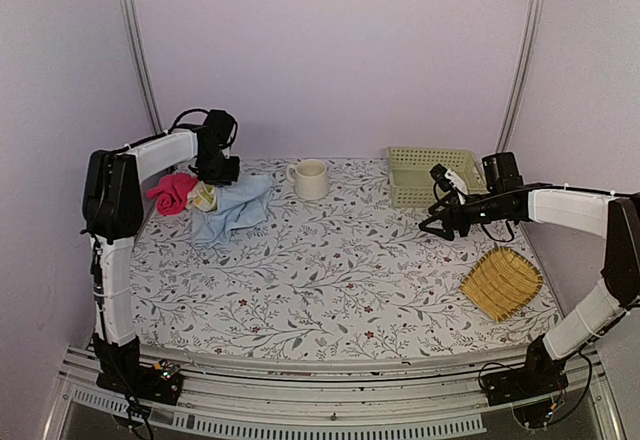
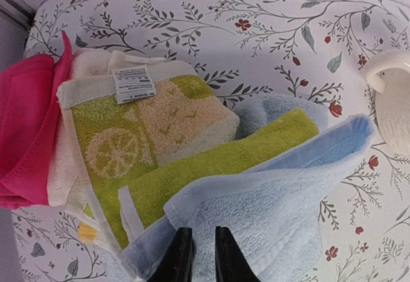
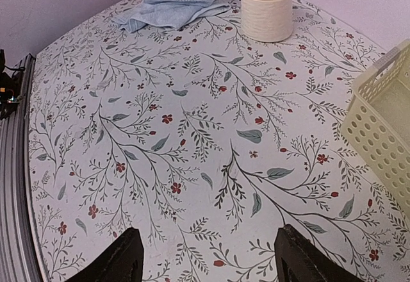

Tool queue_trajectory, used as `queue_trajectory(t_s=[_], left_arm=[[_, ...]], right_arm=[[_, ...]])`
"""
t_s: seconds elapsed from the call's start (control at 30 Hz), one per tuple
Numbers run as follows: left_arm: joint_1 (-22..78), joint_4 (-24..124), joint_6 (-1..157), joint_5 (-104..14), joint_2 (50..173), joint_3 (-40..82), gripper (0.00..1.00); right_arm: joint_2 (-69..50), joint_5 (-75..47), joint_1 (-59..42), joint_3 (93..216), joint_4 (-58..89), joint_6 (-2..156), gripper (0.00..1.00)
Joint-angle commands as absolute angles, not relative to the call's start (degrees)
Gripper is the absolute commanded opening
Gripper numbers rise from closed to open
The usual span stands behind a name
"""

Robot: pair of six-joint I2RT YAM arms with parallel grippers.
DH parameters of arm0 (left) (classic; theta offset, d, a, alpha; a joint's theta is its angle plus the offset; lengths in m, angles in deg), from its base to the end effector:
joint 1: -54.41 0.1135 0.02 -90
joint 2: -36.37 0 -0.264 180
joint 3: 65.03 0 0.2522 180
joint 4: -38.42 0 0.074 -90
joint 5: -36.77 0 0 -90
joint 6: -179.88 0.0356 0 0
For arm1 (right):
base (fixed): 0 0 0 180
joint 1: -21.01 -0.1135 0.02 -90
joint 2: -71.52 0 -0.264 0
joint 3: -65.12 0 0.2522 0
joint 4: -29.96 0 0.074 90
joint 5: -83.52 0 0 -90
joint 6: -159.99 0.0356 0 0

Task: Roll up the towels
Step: Pick up the towel from the towel pile.

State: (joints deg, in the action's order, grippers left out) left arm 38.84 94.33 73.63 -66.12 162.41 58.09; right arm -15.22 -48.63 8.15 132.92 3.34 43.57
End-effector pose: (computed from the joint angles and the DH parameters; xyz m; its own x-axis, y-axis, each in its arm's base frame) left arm 0.4678 -0.1221 0.2211 -0.8334 -0.0509 -0.5503 -0.0862 0.9955 0.0384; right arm 0.3006 0.0931 0.2235 -0.3461 -0.4174 -0.8402 -0.8677 0.4829 0.1176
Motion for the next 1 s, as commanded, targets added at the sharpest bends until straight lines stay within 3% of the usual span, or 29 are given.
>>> queue_trajectory(t_s=[0.0,0.13,0.2,0.27,0.33,0.5,0.67,0.8,0.97], left_arm=[[39.2,94.4,73.9,-65.2,161.7,58.9,0.15],[39.2,94.2,73.9,-66.1,161.4,58.6,0.13],[39.3,95.0,73.3,-66.9,161.9,59.0,0.20],[39.3,95.6,72.5,-68.1,162.3,59.1,0.33],[39.3,95.6,72.4,-68.6,162.7,59.2,0.38],[39.5,95.7,73.1,-67.2,165.2,61.6,0.35],[39.4,95.6,73.6,-65.8,166.1,63.1,0.23],[39.4,95.4,74.0,-65.8,166.0,63.4,0.19],[39.4,95.8,73.6,-65.2,166.7,63.6,0.27]], right_arm=[[-15.9,-49.7,7.8,133.2,2.2,42.6,0.71],[-16.6,-50.5,7.7,133.9,1.2,42.3,0.69],[-16.5,-50.7,7.7,134.0,1.0,42.1,0.69],[-16.4,-50.8,7.7,134.0,0.9,42.0,0.69],[-16.3,-50.8,7.7,133.9,0.9,41.9,0.69],[-16.7,-50.9,7.7,133.9,0.8,41.7,0.69],[-17.0,-50.9,7.7,134.2,0.4,41.5,0.68],[-17.2,-50.9,7.7,134.2,0.3,41.5,0.68],[-17.7,-51.1,7.7,134.5,-0.1,41.4,0.68]])
